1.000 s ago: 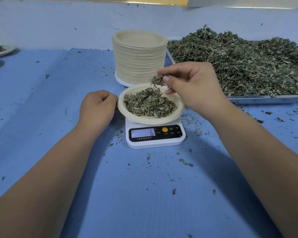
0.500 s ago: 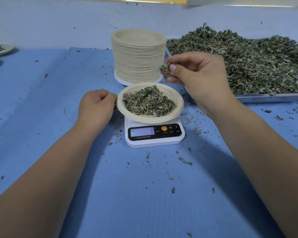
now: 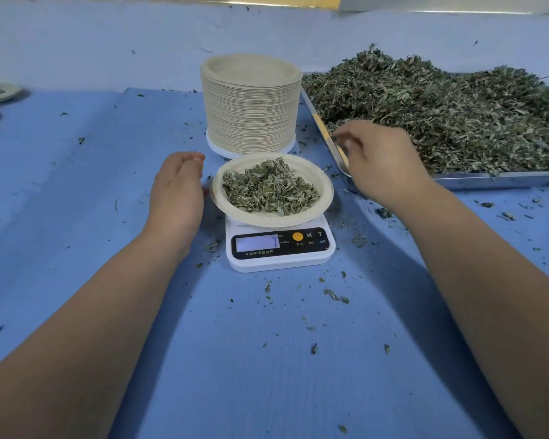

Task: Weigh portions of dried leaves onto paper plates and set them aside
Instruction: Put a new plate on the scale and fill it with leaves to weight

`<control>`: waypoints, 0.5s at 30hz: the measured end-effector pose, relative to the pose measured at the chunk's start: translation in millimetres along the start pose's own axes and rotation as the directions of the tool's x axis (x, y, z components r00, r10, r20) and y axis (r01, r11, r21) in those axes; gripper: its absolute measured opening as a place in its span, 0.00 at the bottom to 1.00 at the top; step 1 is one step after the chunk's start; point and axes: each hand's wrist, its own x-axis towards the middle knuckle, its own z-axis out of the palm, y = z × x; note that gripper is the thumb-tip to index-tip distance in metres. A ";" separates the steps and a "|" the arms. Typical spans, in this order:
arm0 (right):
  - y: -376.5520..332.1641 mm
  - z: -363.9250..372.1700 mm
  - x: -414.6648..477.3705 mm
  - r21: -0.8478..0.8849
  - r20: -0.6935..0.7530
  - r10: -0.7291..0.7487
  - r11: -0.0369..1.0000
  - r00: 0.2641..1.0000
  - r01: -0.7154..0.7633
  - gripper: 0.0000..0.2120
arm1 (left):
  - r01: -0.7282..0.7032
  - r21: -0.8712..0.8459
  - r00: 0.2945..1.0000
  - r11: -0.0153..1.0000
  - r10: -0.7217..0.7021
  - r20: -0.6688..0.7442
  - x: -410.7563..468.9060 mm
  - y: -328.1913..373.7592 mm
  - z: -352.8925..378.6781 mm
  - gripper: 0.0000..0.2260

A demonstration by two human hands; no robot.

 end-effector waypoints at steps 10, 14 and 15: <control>-37.0 6.7 -12.2 -0.028 0.130 -0.125 0.991 0.984 0.129 0.14 | 0.185 -0.179 0.979 0.966 -0.166 0.118 -22.2 12.4 21.0 0.13; -54.8 5.4 -15.6 0.169 0.190 -0.065 0.985 0.980 0.033 0.15 | 0.234 -0.393 0.971 0.890 -0.231 0.054 -22.7 23.7 14.4 0.02; -60.8 4.6 -16.7 0.248 0.195 -0.055 0.969 0.979 0.005 0.15 | 0.238 -0.414 0.967 0.879 -0.253 0.018 -21.1 24.6 7.8 0.06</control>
